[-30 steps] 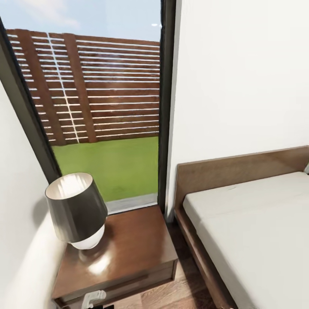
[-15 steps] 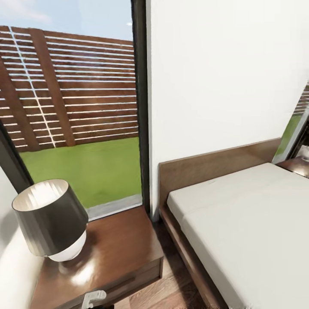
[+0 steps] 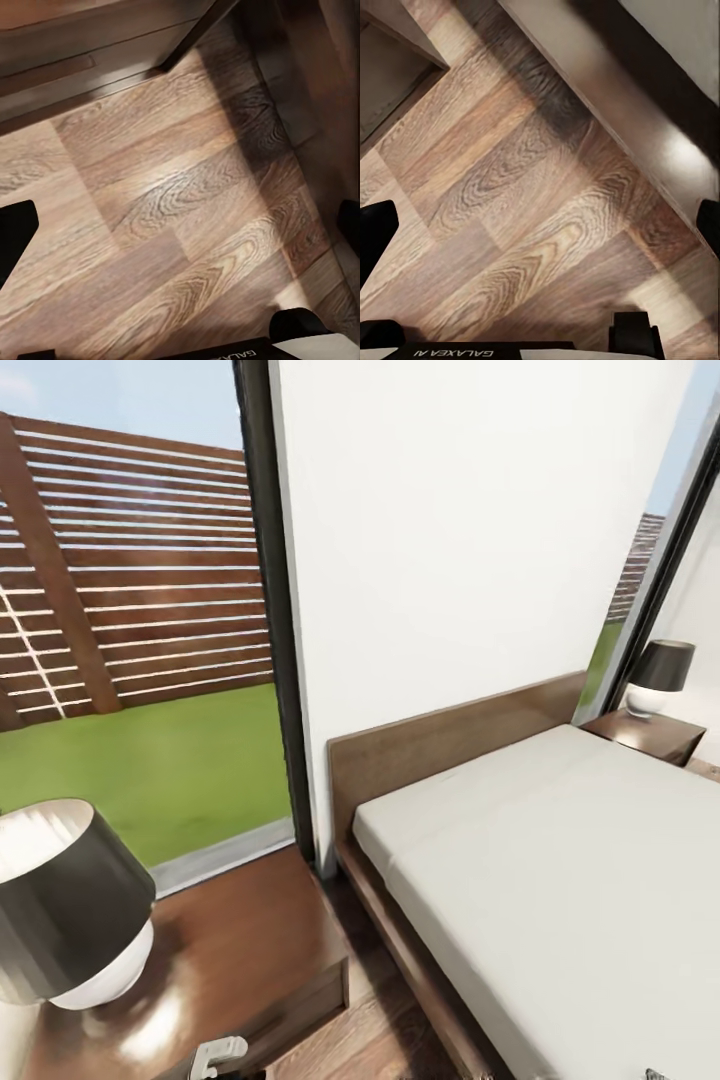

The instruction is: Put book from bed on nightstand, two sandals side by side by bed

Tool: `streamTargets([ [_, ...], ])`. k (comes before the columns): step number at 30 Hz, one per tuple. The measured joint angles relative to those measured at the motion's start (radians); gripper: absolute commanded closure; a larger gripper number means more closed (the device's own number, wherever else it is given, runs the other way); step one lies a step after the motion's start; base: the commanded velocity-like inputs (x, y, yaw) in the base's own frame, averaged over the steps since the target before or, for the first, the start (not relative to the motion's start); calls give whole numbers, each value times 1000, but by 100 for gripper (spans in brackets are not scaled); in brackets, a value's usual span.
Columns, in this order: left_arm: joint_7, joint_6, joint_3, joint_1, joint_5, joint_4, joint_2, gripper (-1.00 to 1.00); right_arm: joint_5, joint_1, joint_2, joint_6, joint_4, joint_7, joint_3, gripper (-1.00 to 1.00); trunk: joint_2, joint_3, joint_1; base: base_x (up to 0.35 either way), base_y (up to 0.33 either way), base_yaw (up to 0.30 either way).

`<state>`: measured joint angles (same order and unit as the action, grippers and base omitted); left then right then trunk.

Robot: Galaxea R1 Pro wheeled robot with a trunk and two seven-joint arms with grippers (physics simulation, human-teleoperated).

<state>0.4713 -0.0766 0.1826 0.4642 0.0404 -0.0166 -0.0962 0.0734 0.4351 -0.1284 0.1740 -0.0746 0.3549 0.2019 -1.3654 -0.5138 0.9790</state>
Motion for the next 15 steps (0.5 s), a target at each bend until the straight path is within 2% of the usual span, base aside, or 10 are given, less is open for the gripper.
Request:
streamTargets([
  [15,0,0,0,0,0,0,0,-100,-1,0,0,0,0,0,0,-100,0,0,0,0,0,-284],
])
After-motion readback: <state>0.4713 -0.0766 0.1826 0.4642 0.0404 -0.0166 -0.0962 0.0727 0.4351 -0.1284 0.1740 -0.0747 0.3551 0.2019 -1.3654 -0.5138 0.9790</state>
